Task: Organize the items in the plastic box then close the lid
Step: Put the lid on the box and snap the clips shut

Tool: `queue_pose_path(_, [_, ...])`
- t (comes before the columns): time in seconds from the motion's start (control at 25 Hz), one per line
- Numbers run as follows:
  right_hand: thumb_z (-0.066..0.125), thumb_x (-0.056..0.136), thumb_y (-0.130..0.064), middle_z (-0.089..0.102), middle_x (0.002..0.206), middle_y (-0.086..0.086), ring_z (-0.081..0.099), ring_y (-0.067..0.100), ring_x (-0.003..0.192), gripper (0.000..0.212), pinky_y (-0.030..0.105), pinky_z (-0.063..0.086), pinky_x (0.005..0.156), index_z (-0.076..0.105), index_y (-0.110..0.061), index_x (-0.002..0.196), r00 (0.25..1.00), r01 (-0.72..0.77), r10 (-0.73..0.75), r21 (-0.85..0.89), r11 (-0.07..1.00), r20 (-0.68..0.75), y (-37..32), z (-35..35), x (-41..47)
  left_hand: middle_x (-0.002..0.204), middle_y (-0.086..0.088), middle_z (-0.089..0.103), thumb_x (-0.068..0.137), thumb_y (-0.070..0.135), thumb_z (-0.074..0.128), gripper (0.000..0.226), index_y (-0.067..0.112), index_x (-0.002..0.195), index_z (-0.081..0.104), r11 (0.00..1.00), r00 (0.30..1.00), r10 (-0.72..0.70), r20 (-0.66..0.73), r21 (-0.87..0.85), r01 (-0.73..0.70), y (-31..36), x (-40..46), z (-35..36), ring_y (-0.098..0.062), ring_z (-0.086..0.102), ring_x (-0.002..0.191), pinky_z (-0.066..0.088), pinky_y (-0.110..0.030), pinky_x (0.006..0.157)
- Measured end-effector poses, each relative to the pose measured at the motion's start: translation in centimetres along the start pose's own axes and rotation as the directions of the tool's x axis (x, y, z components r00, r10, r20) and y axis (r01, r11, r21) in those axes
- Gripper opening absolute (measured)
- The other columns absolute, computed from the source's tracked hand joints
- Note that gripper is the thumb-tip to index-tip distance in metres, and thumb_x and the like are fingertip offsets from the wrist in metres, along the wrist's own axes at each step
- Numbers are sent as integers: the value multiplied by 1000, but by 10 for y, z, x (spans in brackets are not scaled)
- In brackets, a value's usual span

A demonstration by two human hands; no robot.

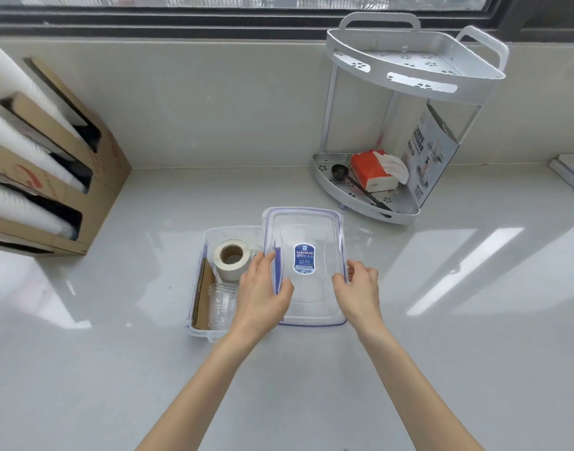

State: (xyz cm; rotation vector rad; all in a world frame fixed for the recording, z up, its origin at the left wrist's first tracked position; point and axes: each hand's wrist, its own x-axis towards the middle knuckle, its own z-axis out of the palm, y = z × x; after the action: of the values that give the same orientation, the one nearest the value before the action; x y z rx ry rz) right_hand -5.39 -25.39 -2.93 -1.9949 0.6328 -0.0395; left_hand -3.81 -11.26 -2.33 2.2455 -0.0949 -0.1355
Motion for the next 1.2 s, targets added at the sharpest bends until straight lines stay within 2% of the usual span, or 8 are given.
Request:
queue_pose_path(0.04, [41, 88, -6, 41, 119, 18, 41, 23, 93, 15, 18, 24, 68, 53, -9, 96, 1000, 17, -16, -3, 1000, 25, -5, 7, -4, 149, -10, 24, 88, 15, 45, 50, 9, 135, 28, 1000, 1000, -12, -23, 6, 12, -5, -1, -8, -21, 17, 139, 14, -34, 114])
queue_pose_path(0.12, [40, 87, -5, 42, 106, 15, 36, 16, 78, 11, 24, 21, 60, 47, -7, 79, 996, 49, -48, -12, 999, 72, -13, 24, -11, 148, -10, 27, 88, 15, 46, 49, 9, 134, 31, 999, 997, -47, -56, 7, 48, -17, -4, -25, -22, 21, 138, 18, -37, 114])
queue_pose_path(0.32, [41, 84, -1, 38, 98, 10, 39, 13, 73, 12, 23, 26, 56, 42, -2, 72, 985, 107, -102, -27, 994, 139, -23, 60, -21, 148, -9, 29, 88, 12, 44, 47, 6, 133, 32, 990, 987, -137, -78, -22, 136, -44, -10, -57, -20, 22, 138, 17, -33, 113])
queue_pose_path(0.44, [43, 83, 0, 38, 96, 9, 41, 19, 86, 15, 20, 24, 57, 53, 9, 88, 983, 112, -103, -46, 993, 151, -25, 74, -21, 146, -6, 33, 88, 12, 44, 46, 8, 133, 32, 985, 983, -170, -66, -46, 167, -57, -9, -70, -20, 28, 135, 22, -29, 109])
queue_pose_path(0.64, [46, 85, -4, 41, 107, 12, 46, 25, 93, 19, 13, 26, 67, 57, -1, 100, 982, 71, -58, -68, 995, 182, -29, 86, -19, 141, -7, 40, 87, 10, 45, 44, 9, 131, 35, 982, 984, -172, -53, -89, 167, -70, -2, -77, -22, 37, 128, 28, -27, 101])
queue_pose_path(0.76, [45, 87, -5, 42, 123, 16, 51, 27, 108, 30, 16, 30, 80, 53, 0, 116, 981, 43, -25, -87, 995, 191, -29, 88, -18, 141, -8, 38, 88, 8, 44, 44, 8, 131, 35, 981, 984, -175, -40, -91, 171, -79, 4, -76, -24, 38, 127, 28, -27, 101])
queue_pose_path(0.92, [45, 89, -8, 37, 132, 15, 50, 24, 115, 40, 16, 29, 86, 45, -4, 129, 983, 32, -15, -92, 995, 182, -30, 89, -20, 141, -14, 34, 87, 4, 45, 46, 6, 131, 33, 980, 982, -180, -57, -102, 174, -90, 8, -68, -31, 37, 126, 27, -36, 107])
queue_pose_path(1.2, [44, 91, -13, 36, 132, 11, 47, 14, 93, 43, 16, 32, 84, 40, -8, 134, 980, 28, -8, -98, 995, 197, -26, 91, -21, 136, -14, 42, 90, 9, 42, 45, 9, 133, 31, 963, 977, -207, -55, -187, 193, -95, 2, -65, -28, 36, 128, 28, -36, 106])
